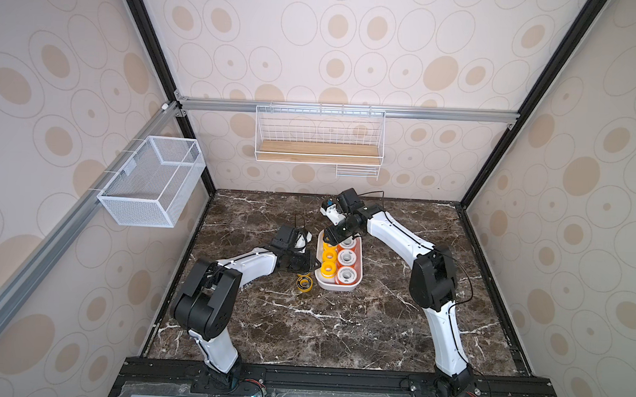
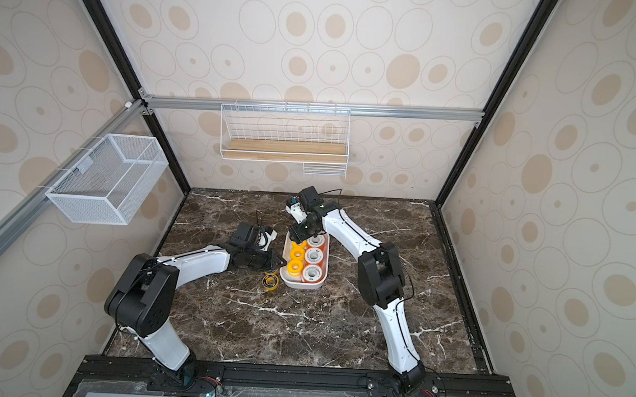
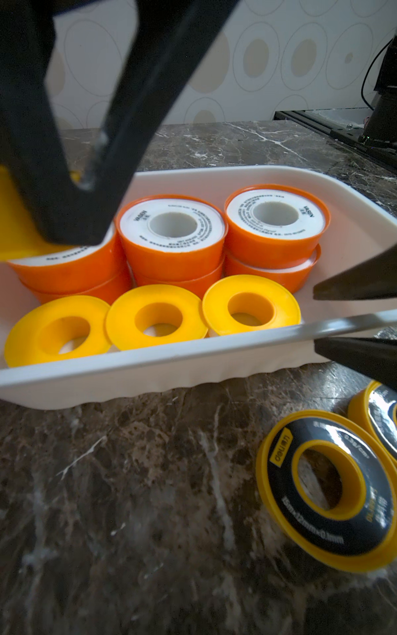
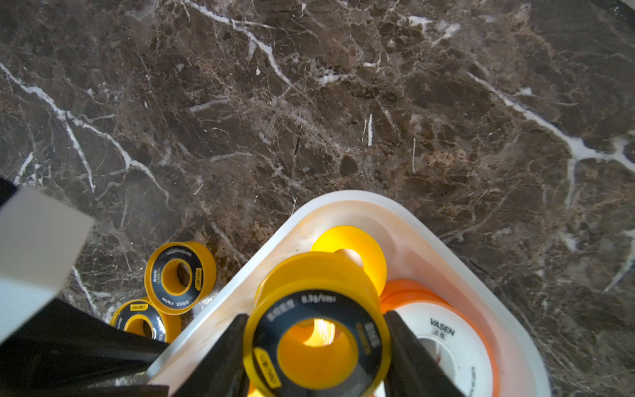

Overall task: Put the sealing tape into the storage box
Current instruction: Move the storage box to the center of the board.

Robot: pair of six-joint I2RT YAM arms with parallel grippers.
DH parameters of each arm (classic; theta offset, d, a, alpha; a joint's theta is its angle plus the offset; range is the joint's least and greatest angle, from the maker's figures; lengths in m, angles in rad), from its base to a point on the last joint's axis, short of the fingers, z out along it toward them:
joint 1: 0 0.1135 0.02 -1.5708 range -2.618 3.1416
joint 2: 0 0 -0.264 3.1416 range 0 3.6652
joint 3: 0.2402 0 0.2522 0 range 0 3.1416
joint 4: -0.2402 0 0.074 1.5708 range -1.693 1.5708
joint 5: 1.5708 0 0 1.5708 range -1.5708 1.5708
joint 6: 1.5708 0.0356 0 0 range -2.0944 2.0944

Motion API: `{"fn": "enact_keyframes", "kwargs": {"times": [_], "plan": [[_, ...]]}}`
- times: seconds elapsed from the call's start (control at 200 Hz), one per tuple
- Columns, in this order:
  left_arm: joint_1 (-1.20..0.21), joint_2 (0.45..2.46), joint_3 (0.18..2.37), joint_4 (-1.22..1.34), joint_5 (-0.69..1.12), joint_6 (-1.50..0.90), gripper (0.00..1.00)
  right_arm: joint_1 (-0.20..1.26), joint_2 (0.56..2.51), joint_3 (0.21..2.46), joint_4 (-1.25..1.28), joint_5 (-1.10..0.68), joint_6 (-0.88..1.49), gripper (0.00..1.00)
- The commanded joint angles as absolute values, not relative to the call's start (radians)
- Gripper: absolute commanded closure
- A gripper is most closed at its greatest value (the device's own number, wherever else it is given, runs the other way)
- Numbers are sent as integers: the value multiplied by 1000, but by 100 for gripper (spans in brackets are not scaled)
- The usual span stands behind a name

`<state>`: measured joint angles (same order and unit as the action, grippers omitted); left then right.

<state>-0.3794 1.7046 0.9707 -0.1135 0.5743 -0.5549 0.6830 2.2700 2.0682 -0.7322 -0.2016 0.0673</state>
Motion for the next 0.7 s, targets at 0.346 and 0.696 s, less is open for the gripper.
{"fn": "enact_keyframes", "kwargs": {"times": [0.346,0.696], "plan": [[-375,1730,1006,-126,589,-557,88,683,2334,2154,-808,-172,53,42],[-392,1671,963,-141,529,-613,93,688,2202,1976,-747,-176,51,43]]}}
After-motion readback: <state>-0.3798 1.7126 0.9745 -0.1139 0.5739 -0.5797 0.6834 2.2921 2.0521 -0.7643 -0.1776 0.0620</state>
